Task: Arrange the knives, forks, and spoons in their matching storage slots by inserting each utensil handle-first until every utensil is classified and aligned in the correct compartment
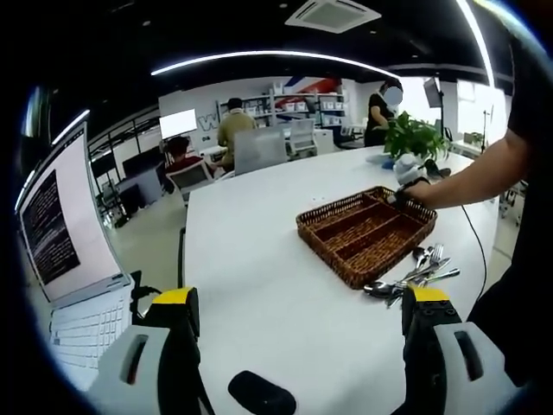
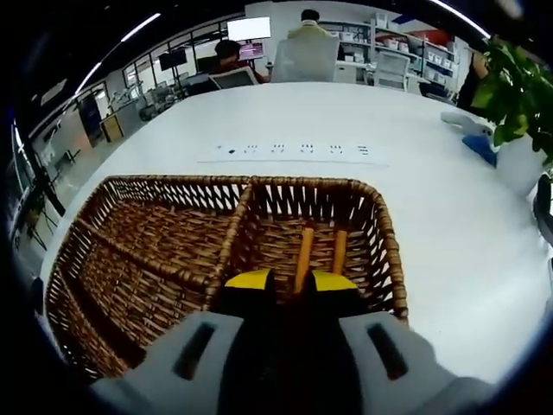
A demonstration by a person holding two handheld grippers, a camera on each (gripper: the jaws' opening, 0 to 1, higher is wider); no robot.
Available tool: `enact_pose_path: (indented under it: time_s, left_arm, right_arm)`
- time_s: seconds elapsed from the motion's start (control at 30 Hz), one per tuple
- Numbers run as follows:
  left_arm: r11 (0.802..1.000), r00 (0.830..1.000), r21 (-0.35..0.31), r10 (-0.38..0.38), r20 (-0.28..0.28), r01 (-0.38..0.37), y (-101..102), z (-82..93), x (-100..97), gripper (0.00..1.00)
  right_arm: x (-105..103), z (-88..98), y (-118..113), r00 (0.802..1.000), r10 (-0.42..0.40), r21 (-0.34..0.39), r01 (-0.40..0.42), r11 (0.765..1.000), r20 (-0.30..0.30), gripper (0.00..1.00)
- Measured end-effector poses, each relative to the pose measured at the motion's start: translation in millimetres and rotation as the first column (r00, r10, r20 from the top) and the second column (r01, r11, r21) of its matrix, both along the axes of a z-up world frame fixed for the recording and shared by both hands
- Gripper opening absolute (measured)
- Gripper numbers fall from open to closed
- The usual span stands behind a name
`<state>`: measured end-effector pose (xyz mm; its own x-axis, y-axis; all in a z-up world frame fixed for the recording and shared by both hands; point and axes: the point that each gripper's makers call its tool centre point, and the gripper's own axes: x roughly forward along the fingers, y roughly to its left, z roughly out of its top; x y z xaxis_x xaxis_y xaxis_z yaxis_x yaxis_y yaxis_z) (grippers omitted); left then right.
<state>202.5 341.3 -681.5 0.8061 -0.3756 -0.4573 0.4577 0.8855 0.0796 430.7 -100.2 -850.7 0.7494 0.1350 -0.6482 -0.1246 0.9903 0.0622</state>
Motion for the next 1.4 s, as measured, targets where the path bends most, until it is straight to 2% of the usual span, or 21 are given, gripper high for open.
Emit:
enact_pose_path:
  time_s: [0.17,0.3,0.33,0.37,0.4,0.43,0.47,0.5,0.53,0.6,0.63,0.73,0.8,0.93,1.03,1.13,1.4]
  left_arm:
    - [1.0,1.0,-0.006,-0.009,0.008,0.009,-5,-0.1,1.9,1.0]
    - [1.0,1.0,-0.012,-0.023,0.017,0.023,-11,0.2,5.6,1.0]
    - [1.0,0.999,-0.016,-0.027,0.021,0.027,-13,1.1,6.9,1.0]
    - [0.999,0.999,-0.019,-0.03,0.022,0.031,-16,1.9,8.9,1.0]
    - [0.999,0.999,-0.02,-0.033,0.025,0.033,-18,2.7,10.1,1.0]
    - [0.999,0.999,-0.024,-0.039,0.032,0.039,-20,4.3,12.4,1.0]
    - [0.999,0.998,-0.027,-0.043,0.036,0.044,-21,5.2,14.0,1.0]
    - [0.998,0.998,-0.029,-0.046,0.039,0.047,-23,5.7,15.3,1.0]
    - [0.998,0.998,-0.031,-0.052,0.043,0.053,-26,6.9,17.3,1.0]
    - [0.998,0.997,-0.032,-0.06,0.05,0.061,-29,8.1,19.3,1.0]
    - [0.997,0.997,-0.034,-0.064,0.052,0.066,-30,8.7,20.1,1.0]
    - [0.996,0.995,-0.04,-0.079,0.064,0.081,-38,12.0,22.6,1.0]
    - [0.995,0.994,-0.035,-0.095,0.063,0.097,-42,10.9,23.4,1.0]
    - [0.994,0.992,-0.04,-0.102,0.068,0.105,-47,9.6,25.4,1.0]
    - [0.988,0.991,-0.081,-0.125,0.035,0.128,-55,4.0,23.7,1.0]
    - [0.986,0.989,-0.087,-0.141,0.035,0.143,-63,3.1,22.4,1.0]
    - [0.979,0.988,-0.138,-0.149,0.039,0.153,-75,5.0,25.4,1.0]
  right_arm:
    - [1,15.9,1,0.997,0.044,0.014,-0.045,0.999,0.065,0.24]
    - [3,23.4,-9,0.992,0.082,-0.019,-0.081,0.997,0.097,0.37]
    - [1,26.6,-5,0.99,0.102,0.003,-0.103,0.995,0.1,0.39]
    - [1,29.2,-5,0.989,0.1,-0.017,-0.098,0.995,0.107,0.41]
    - [3,33.5,-7,0.984,0.122,-0.039,-0.118,0.992,0.13,0.46]
    - [4,35.7,-10,0.982,0.125,-0.031,-0.121,0.992,0.142,0.59]
    - [10,45.0,-3,0.966,0.164,0.013,-0.17,0.985,0.201,0.7]
    - [9,47.4,-2,0.964,0.168,0.036,-0.179,0.983,0.206,0.82]
    - [8,51.6,-4,0.961,0.18,0.028,-0.19,0.981,0.209,0.91]
    - [5,59.7,-5,0.952,0.209,-0.002,-0.214,0.977,0.223,0.97]
    - [3,62.5,-5,0.952,0.208,0.009,-0.215,0.977,0.223,1.0]
    - [-5,71.1,-7,0.95,0.225,0.002,-0.231,0.973,0.216,0.99]
    - [-17,77.7,-1,0.941,0.262,0.014,-0.271,0.963,0.213,0.96]
    - [-35,91.1,3,0.928,0.289,-0.02,-0.293,0.956,0.236,1.0]
    - [-45,100.6,4,0.93,0.256,0.016,-0.27,0.963,0.264,1.0]
    - [-61,111.0,6,0.924,0.256,-0.002,-0.266,0.964,0.283,1.0]
    - [-98,119.1,10,0.913,0.297,-0.008,-0.307,0.952,0.281,1.0]
